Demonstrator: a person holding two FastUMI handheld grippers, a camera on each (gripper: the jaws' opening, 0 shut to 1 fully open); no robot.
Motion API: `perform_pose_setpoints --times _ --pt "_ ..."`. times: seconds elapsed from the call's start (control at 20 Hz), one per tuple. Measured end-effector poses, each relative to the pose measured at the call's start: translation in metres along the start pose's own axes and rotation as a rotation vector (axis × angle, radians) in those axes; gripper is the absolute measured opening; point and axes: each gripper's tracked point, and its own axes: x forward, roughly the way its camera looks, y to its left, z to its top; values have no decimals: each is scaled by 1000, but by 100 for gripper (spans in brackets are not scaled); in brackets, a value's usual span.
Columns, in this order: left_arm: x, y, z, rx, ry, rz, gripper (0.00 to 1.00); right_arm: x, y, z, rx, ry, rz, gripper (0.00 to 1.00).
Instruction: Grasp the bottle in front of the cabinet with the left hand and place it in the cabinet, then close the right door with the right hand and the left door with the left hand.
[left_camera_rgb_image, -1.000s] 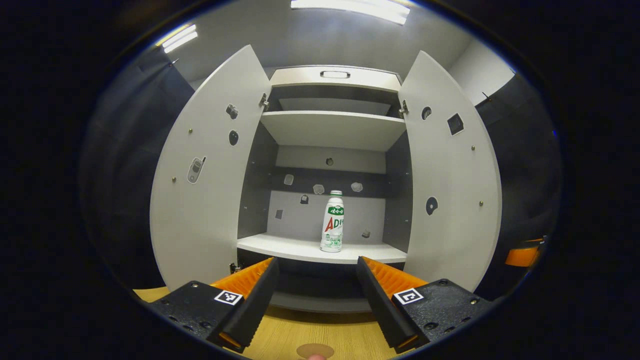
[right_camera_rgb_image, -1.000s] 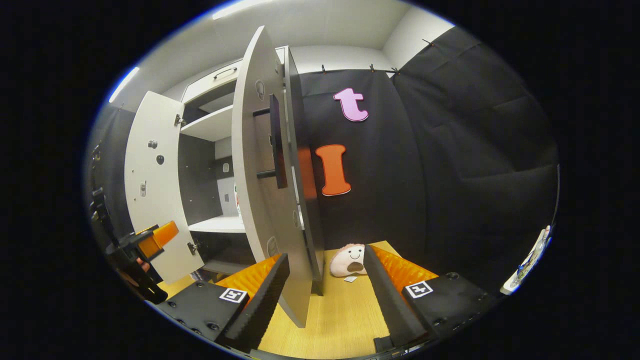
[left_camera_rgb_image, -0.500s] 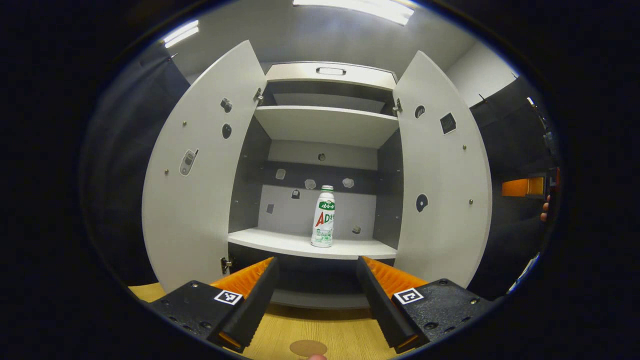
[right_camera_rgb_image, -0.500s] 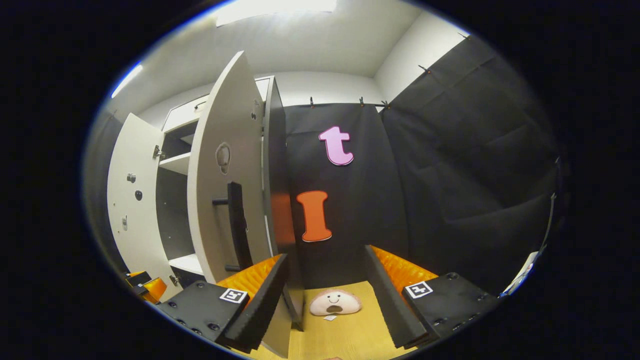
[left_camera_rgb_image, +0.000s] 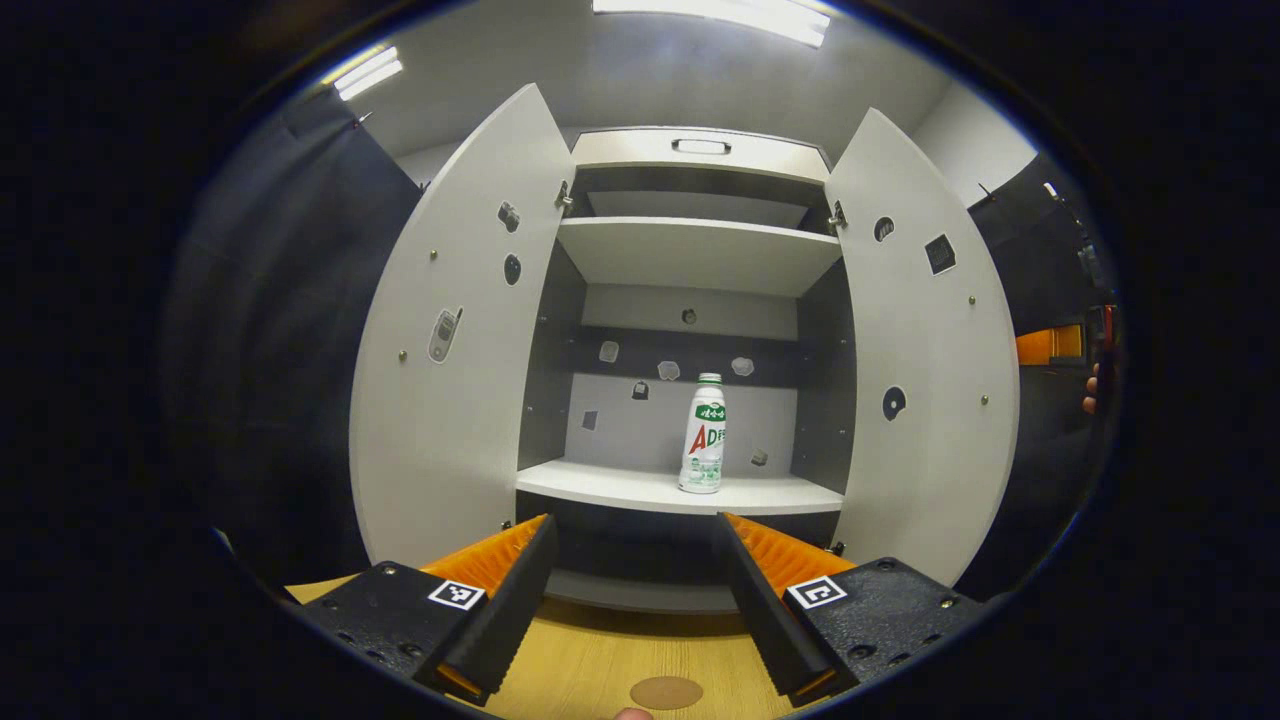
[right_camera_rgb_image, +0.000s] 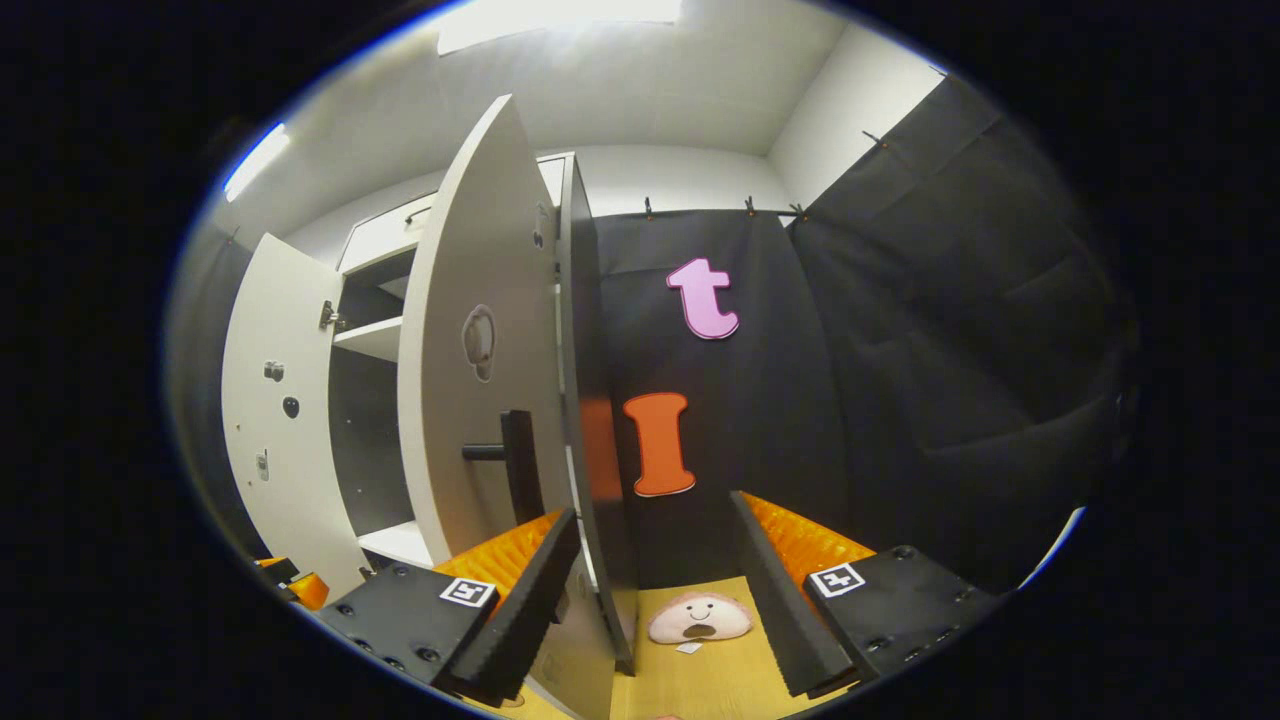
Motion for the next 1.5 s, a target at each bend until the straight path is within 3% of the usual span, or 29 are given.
perform_pose_setpoints --times 0.2,0.55,1.15,1.5 --pt "-4 20 4 27 -9 16 95 -2 3 2 -26 -10 -29 97" --pt "10 49 11 -54 -34 9 95 -5 28 1 -66 -30 -83 97" --pt "29 80 42 -109 -123 -26 95 -3 91 -8 -75 -32 -50 97" --pt "26 110 53 -94 -154 26 95 11 136 -18 -36 -16 32 97"
